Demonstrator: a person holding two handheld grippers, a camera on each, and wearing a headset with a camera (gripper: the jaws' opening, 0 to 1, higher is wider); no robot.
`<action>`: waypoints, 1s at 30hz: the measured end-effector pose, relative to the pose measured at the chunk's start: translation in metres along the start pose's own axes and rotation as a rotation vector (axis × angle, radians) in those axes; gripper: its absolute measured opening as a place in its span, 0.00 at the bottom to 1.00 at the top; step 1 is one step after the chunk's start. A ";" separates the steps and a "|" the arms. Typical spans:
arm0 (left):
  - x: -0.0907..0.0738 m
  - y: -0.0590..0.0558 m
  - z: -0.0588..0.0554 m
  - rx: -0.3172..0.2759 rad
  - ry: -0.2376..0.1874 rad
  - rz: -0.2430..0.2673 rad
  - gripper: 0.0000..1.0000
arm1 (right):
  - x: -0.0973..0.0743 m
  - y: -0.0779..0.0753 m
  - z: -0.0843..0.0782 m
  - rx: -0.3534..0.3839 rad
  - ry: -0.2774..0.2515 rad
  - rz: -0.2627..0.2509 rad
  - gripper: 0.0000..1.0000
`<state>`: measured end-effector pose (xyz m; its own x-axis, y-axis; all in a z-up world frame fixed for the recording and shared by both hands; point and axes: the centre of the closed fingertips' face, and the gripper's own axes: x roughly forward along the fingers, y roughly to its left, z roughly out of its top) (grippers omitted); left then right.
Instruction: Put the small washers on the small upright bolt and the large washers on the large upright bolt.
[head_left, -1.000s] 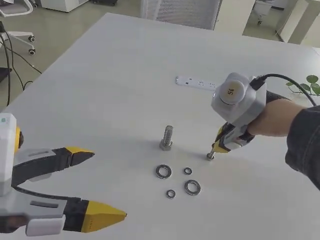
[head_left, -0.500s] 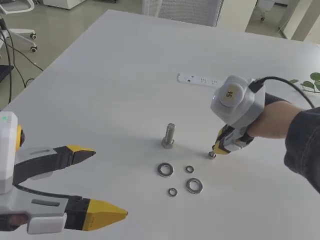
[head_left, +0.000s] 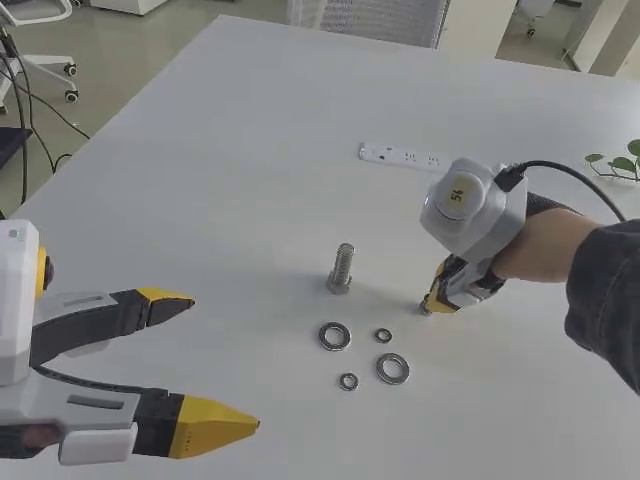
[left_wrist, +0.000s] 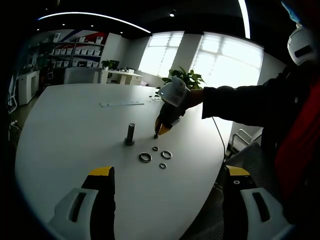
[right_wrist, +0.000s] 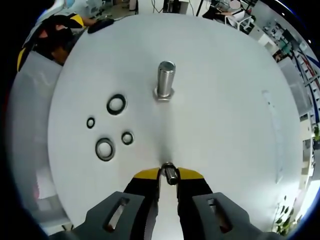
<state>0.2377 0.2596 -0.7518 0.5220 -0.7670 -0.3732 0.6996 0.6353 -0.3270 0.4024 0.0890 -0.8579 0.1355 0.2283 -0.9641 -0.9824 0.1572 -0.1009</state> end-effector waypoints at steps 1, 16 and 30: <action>0.000 0.000 0.000 -0.001 0.000 0.000 0.89 | 0.001 0.000 0.000 -0.001 0.001 0.001 0.13; 0.001 0.002 -0.001 -0.008 0.004 0.004 0.89 | 0.007 -0.003 -0.002 -0.002 0.005 0.006 0.14; -0.001 0.002 -0.001 -0.010 0.005 0.004 0.89 | 0.008 -0.005 -0.003 0.002 0.001 0.001 0.15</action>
<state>0.2385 0.2616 -0.7535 0.5223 -0.7642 -0.3784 0.6930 0.6390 -0.3339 0.4079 0.0876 -0.8659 0.1343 0.2273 -0.9645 -0.9823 0.1587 -0.0994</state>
